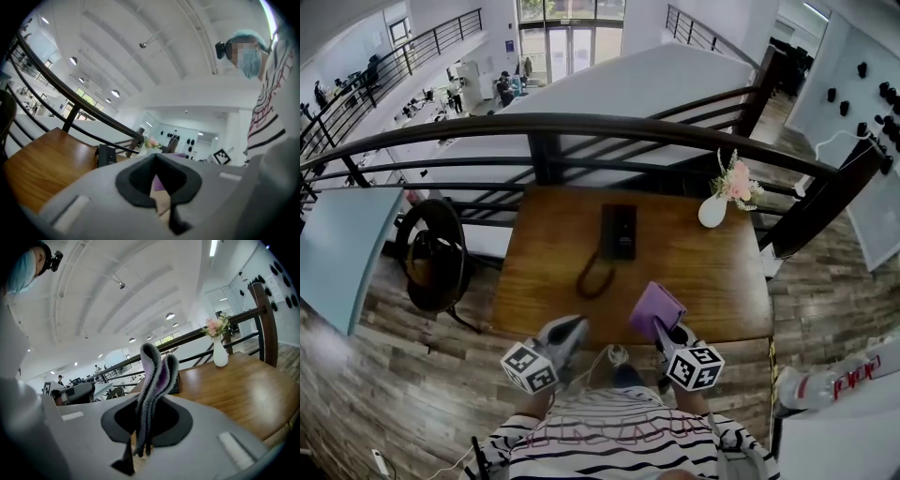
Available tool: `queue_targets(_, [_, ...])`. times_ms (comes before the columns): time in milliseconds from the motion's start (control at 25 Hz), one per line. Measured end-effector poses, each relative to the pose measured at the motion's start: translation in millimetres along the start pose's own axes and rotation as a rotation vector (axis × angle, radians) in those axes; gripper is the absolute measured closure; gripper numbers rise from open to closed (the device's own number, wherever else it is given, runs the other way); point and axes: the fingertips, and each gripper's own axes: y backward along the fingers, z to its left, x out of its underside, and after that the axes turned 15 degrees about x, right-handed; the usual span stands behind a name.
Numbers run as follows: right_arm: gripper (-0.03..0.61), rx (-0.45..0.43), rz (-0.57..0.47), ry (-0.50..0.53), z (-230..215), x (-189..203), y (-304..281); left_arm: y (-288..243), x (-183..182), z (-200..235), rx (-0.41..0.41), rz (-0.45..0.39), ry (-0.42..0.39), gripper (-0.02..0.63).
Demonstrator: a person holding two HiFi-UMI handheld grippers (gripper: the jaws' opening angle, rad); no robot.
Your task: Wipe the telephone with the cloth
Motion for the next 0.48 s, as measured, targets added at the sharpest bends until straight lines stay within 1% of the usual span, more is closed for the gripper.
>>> queue_targets(480, [0.54,-0.014,0.005,0.012,7.4,2.0,1.4,10.7,4.6,-2.6,-0.027,-0.019,0.009,0.611])
